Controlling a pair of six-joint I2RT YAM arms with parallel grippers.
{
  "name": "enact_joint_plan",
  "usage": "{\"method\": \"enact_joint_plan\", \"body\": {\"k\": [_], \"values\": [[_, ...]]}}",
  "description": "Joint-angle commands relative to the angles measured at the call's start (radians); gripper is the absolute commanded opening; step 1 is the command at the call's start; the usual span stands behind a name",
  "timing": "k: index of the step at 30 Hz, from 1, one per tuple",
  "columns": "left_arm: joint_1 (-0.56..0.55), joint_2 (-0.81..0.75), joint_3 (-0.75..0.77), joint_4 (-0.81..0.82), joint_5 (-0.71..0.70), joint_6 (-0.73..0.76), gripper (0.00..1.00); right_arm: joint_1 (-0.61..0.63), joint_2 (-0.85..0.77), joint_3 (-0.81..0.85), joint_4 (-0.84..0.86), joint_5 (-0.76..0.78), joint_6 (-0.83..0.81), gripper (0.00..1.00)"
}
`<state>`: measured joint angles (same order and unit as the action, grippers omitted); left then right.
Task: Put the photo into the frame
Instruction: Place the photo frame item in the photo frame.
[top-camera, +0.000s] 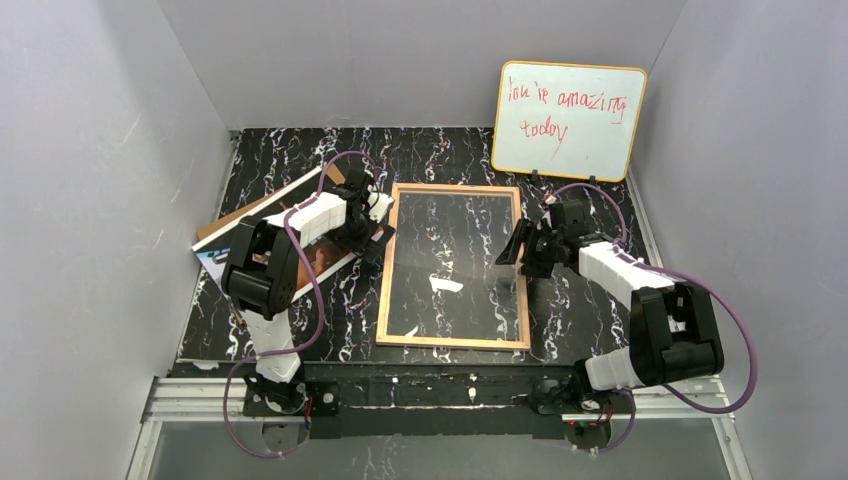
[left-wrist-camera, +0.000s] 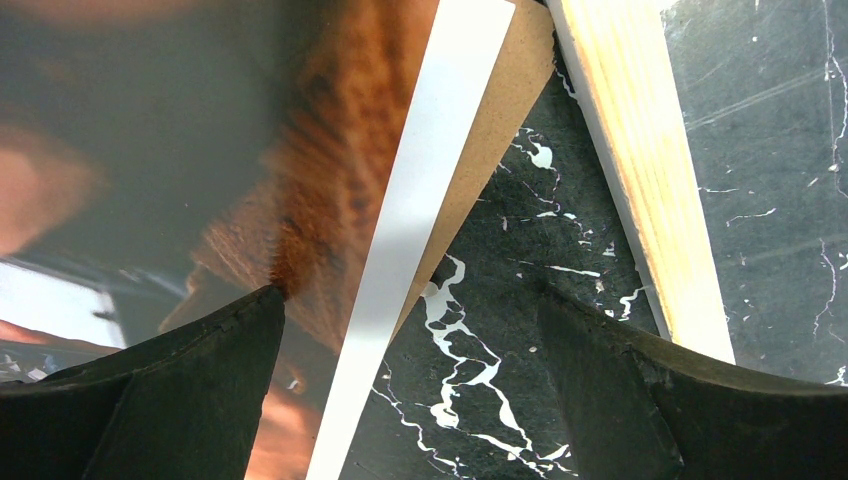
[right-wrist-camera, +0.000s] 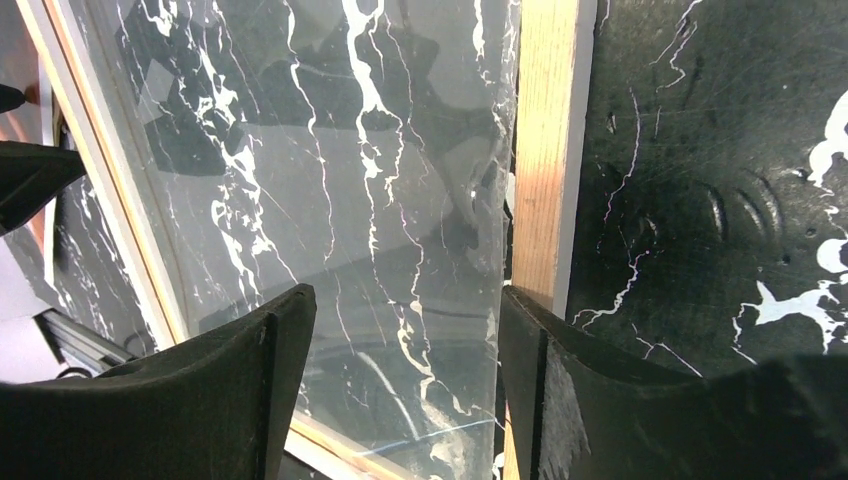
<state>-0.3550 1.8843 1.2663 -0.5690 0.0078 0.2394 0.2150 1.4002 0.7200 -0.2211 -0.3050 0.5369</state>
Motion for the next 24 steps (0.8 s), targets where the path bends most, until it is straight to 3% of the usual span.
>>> {"method": "enact_joint_plan", "body": {"k": [1,15,24], "values": [[0.007,0.032,-0.051,-0.040,0.006,0.019,0.95,0.007,0.003,0.053,-0.027,0.051,-0.028,0.75],[0.007,0.040,-0.037,-0.040,0.016,0.013,0.95,0.013,0.035,0.027,-0.010,0.002,-0.007,0.75],[-0.021,0.085,-0.019,-0.017,0.024,-0.008,0.95,0.017,0.012,-0.011,0.057,-0.113,0.058,0.75]]}}
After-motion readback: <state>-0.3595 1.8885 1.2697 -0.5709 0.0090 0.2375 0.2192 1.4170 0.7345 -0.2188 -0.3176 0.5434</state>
